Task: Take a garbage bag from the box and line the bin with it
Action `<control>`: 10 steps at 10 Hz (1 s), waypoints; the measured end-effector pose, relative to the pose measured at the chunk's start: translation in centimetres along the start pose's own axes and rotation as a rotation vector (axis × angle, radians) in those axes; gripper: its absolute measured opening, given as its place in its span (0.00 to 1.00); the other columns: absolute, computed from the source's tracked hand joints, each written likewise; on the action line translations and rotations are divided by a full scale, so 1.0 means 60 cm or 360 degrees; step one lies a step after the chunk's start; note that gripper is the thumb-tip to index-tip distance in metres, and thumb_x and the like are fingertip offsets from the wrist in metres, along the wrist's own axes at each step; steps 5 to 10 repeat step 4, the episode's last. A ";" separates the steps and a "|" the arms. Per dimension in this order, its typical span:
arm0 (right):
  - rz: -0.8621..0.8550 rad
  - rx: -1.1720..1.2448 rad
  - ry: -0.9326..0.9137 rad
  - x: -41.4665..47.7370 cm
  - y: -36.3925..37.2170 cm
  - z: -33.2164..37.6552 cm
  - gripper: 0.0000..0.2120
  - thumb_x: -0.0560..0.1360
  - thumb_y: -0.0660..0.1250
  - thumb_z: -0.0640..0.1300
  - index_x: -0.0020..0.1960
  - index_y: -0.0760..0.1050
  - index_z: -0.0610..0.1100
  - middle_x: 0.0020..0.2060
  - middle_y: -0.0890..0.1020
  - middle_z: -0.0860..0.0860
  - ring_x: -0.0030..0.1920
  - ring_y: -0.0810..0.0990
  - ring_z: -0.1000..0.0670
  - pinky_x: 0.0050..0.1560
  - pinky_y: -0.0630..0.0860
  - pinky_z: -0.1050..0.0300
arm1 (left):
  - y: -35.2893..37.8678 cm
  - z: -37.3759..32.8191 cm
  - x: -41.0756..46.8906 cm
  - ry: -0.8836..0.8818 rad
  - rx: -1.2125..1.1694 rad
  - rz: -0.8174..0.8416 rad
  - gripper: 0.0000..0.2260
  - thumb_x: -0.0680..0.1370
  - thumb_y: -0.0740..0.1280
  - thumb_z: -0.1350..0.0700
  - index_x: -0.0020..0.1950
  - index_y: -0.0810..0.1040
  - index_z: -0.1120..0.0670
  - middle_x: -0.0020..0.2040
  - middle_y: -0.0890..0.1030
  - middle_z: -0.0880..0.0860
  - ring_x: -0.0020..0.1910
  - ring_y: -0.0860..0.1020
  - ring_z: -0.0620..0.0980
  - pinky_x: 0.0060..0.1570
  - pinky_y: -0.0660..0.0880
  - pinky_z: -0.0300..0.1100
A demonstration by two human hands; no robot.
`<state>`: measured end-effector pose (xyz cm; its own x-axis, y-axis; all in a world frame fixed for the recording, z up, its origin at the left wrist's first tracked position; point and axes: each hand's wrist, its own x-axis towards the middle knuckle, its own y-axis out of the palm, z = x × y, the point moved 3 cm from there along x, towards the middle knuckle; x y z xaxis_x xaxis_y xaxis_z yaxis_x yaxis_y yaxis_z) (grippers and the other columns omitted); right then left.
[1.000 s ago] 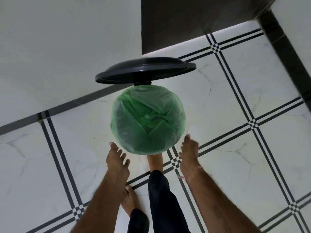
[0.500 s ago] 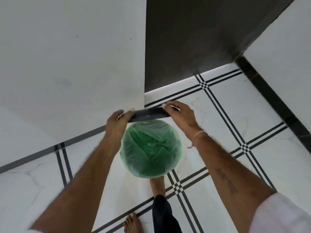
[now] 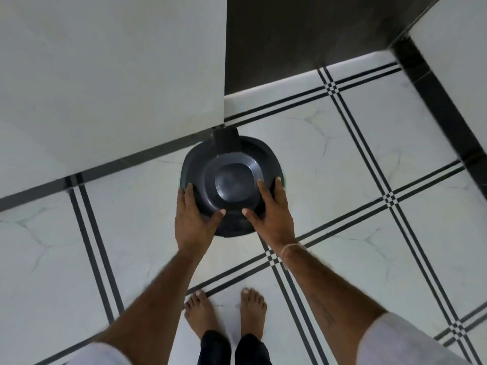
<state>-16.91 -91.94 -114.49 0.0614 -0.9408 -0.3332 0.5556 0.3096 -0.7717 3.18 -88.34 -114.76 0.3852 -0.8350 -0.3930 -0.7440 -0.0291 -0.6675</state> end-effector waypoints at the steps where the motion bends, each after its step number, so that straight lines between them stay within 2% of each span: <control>1: 0.0047 -0.0078 -0.0008 0.002 0.018 -0.013 0.42 0.76 0.70 0.62 0.83 0.51 0.60 0.84 0.46 0.46 0.84 0.49 0.41 0.75 0.66 0.43 | 0.016 0.017 -0.006 0.0000 0.0160 -0.0018 0.48 0.72 0.75 0.38 0.83 0.54 0.52 0.84 0.58 0.57 0.81 0.61 0.60 0.72 0.70 0.63; 2: 0.0137 -0.0041 0.0004 -0.013 -0.022 -0.001 0.40 0.77 0.69 0.62 0.83 0.55 0.57 0.84 0.51 0.43 0.83 0.52 0.41 0.79 0.63 0.40 | -0.010 0.005 -0.037 -0.0066 0.0164 0.0032 0.45 0.71 0.73 0.35 0.80 0.58 0.52 0.80 0.65 0.59 0.78 0.65 0.63 0.67 0.72 0.67; 3: 0.0111 -0.0018 -0.0072 -0.032 -0.120 0.060 0.36 0.79 0.66 0.62 0.82 0.58 0.56 0.83 0.57 0.44 0.82 0.57 0.42 0.78 0.64 0.42 | -0.091 -0.056 -0.076 -0.0092 0.0210 -0.0032 0.45 0.75 0.70 0.35 0.83 0.56 0.55 0.83 0.60 0.59 0.81 0.60 0.62 0.73 0.67 0.64; 4: 0.0126 -0.0015 -0.0183 -0.065 -0.241 0.157 0.33 0.81 0.63 0.62 0.82 0.58 0.56 0.83 0.59 0.46 0.82 0.58 0.44 0.78 0.63 0.46 | -0.204 -0.141 -0.130 -0.0027 0.0164 -0.0178 0.44 0.77 0.69 0.35 0.84 0.54 0.56 0.84 0.57 0.58 0.82 0.58 0.61 0.73 0.65 0.62; 10: 0.0126 -0.0015 -0.0183 -0.065 -0.241 0.157 0.33 0.81 0.63 0.62 0.82 0.58 0.56 0.83 0.59 0.46 0.82 0.58 0.44 0.78 0.63 0.46 | -0.204 -0.141 -0.130 -0.0027 0.0164 -0.0178 0.44 0.77 0.69 0.35 0.84 0.54 0.56 0.84 0.57 0.58 0.82 0.58 0.61 0.73 0.65 0.62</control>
